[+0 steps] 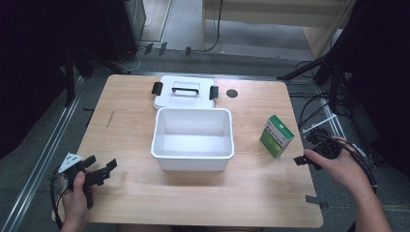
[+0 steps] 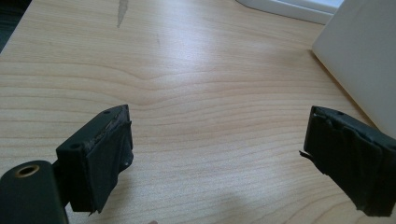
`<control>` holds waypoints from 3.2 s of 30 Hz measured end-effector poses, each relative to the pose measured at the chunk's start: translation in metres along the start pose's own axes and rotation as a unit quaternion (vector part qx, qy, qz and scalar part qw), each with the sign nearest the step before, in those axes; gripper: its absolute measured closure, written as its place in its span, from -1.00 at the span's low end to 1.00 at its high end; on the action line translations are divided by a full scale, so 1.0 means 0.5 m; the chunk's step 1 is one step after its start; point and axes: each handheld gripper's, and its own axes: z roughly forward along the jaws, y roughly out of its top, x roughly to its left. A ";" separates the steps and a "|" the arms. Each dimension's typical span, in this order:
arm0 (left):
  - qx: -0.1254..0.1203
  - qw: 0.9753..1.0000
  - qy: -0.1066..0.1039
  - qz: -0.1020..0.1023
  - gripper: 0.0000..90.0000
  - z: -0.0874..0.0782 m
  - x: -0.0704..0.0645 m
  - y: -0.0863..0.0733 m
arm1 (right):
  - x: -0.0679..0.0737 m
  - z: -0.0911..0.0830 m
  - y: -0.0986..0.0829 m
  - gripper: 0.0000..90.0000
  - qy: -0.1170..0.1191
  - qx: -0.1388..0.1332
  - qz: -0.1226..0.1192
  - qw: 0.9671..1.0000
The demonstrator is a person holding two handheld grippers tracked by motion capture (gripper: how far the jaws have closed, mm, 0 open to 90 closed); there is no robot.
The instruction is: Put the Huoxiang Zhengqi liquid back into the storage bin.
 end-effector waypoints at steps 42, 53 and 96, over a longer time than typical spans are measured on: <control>0.005 1.000 -0.007 -0.004 -0.80 0.001 0.003 0.001 | 0.065 -0.038 0.201 -0.36 -0.016 0.081 -0.030 0.996; 0.007 1.000 -0.006 -0.003 -0.80 0.002 0.003 0.001 | 0.067 -0.015 0.235 -0.21 -0.039 0.083 -0.023 0.996; 0.007 1.000 -0.006 -0.004 -0.80 0.002 0.003 0.001 | 0.060 -0.015 0.220 0.43 -0.017 0.033 -0.154 0.987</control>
